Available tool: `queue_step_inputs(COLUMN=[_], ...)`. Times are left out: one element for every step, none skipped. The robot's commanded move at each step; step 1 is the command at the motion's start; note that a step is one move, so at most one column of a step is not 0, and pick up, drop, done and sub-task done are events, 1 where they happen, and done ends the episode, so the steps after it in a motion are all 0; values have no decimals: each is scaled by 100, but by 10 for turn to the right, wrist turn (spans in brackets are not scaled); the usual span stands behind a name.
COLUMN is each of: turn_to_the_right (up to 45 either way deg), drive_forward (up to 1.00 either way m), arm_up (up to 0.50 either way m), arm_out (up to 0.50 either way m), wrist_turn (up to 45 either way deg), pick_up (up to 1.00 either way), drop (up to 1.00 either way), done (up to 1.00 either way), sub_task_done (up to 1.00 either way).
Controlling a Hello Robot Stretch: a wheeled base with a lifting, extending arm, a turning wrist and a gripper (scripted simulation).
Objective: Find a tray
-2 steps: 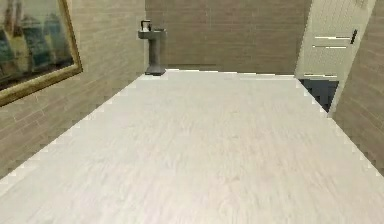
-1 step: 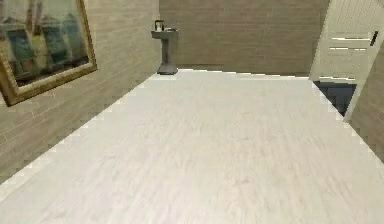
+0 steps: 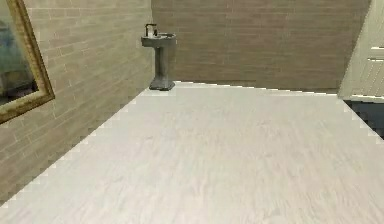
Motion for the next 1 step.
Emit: queue_step_inputs(turn_to_the_right=[0], drive_forward=[100], arm_up=[0], arm_out=[0], wrist_turn=[0], pick_up=[0], drop=[0], done=[0], sub_task_done=[0])
